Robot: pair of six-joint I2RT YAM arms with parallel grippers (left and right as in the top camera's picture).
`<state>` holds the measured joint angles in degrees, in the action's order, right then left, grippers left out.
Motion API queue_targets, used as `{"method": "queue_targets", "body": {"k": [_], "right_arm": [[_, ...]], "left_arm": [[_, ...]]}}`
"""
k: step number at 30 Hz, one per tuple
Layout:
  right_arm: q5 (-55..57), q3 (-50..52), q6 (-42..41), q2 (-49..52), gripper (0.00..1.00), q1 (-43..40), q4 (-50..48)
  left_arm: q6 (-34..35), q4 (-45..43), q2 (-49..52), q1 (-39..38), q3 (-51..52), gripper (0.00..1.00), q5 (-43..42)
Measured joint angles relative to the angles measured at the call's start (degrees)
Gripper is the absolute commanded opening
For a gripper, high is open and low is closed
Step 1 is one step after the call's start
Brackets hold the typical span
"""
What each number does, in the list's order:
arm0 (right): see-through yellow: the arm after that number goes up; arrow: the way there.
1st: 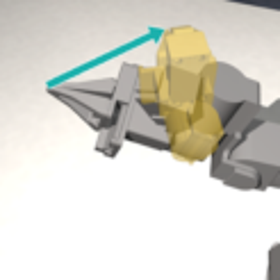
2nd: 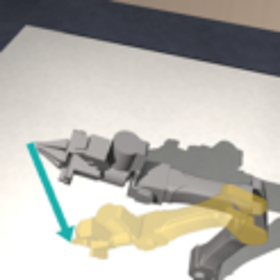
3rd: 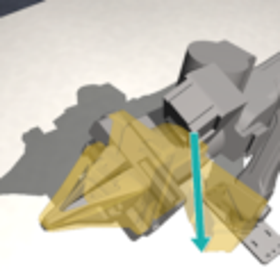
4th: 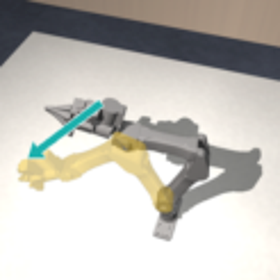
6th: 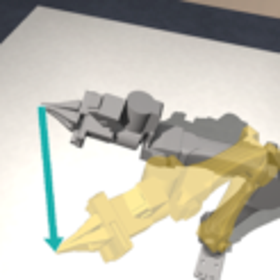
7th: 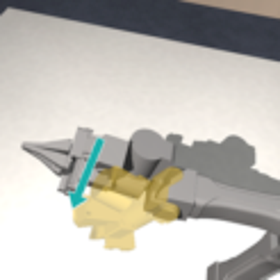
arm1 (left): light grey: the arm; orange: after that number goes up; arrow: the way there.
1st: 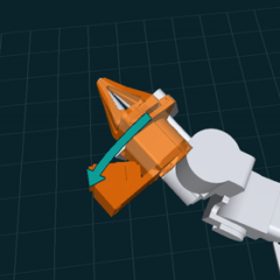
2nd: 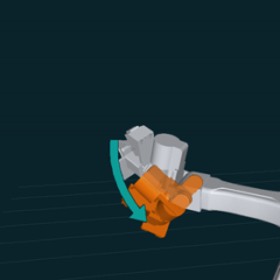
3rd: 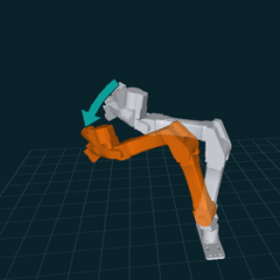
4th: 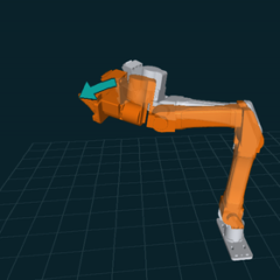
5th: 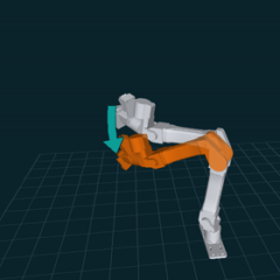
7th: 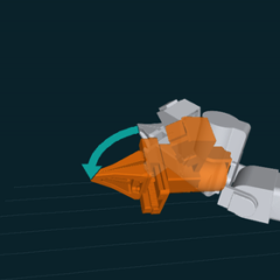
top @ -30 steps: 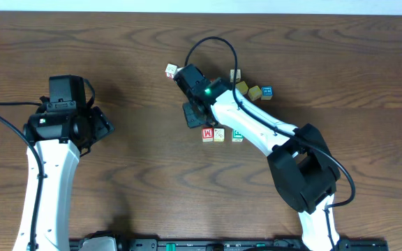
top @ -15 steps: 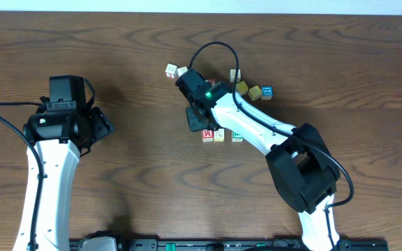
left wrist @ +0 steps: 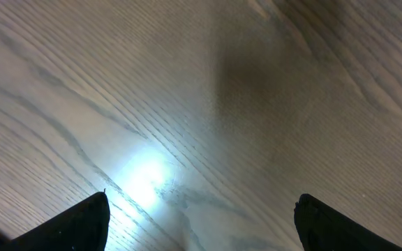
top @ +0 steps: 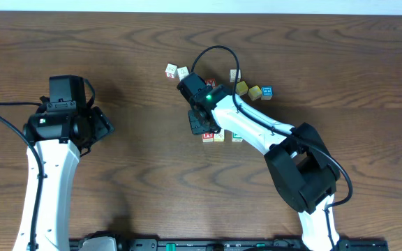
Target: Lift 3 blocks
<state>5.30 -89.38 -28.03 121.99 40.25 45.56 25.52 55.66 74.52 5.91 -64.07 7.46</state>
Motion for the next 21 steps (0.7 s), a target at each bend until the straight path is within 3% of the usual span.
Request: {"method": "queue_targets", "body": {"k": [21], "right_arm": [[0.87, -1.29, -0.02, 0.04, 0.01, 0.00, 2.19]], "left_arm": [[0.00, 0.00, 0.00, 0.00, 0.00, 0.85, 0.00]]}}
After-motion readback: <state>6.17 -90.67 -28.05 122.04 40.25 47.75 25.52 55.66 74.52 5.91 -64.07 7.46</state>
